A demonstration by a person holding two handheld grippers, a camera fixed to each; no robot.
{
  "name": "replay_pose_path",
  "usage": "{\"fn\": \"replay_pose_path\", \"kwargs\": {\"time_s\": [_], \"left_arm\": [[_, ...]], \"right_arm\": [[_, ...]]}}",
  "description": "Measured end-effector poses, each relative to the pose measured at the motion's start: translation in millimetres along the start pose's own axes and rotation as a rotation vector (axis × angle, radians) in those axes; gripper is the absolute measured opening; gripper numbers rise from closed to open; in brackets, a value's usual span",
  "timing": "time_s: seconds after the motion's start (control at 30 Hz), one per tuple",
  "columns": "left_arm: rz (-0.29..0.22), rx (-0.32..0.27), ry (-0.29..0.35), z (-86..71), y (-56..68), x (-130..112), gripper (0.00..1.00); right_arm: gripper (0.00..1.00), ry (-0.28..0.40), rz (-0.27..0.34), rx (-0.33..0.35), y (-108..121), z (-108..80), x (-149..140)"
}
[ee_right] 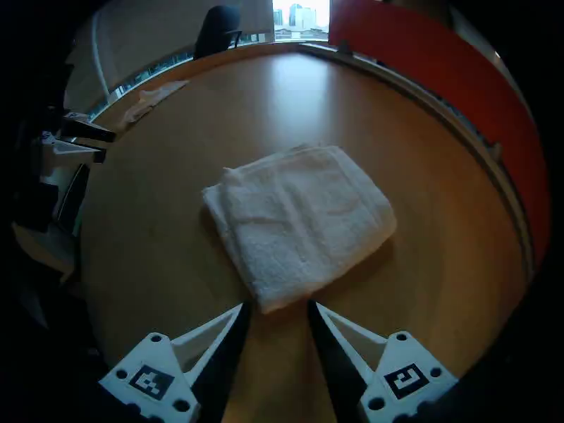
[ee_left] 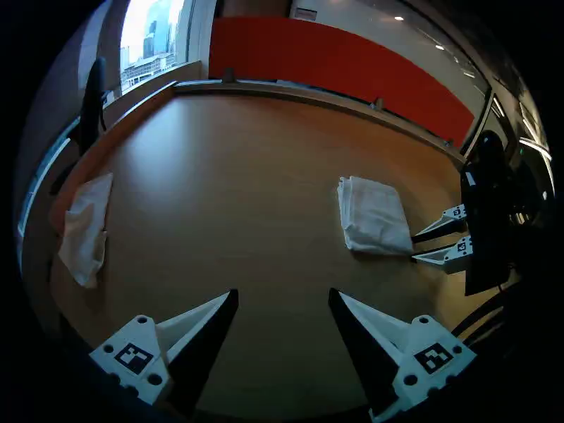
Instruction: Fold towel
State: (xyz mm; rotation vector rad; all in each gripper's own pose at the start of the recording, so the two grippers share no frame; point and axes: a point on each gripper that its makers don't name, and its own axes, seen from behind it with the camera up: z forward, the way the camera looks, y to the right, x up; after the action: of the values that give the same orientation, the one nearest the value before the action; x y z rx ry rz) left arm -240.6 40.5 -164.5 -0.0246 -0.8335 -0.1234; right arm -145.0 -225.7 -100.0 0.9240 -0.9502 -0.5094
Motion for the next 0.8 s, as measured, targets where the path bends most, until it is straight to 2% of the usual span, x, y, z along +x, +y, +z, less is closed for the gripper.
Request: {"fn": "replay_pose_path", "kwargs": {"time_s": [0.13, 0.3, 0.63, 0.8], "left_arm": [[-0.001, -0.001, -0.001, 0.3, 0.3, -0.4, 0.95], [-0.001, -0.002, -0.002, 0.1, 1.0, -1.1, 0.95], [-0.001, -0.005, -0.004, -0.4, 2.2, -2.4, 0.95], [0.001, -0.005, -0.003, 0.1, 1.6, -2.0, 0.95]], "right_arm": [[0.45, 0.000, 0.004, -0.005, -0.4, 1.9, 0.1], [0.43, 0.001, 0.015, -0.009, -0.6, 4.0, 0.2], [0.09, 0.005, 0.031, -0.030, 3.3, 3.6, -0.9], [0.05, 0.010, 0.036, -0.026, 2.6, 1.9, -1.1]]}}
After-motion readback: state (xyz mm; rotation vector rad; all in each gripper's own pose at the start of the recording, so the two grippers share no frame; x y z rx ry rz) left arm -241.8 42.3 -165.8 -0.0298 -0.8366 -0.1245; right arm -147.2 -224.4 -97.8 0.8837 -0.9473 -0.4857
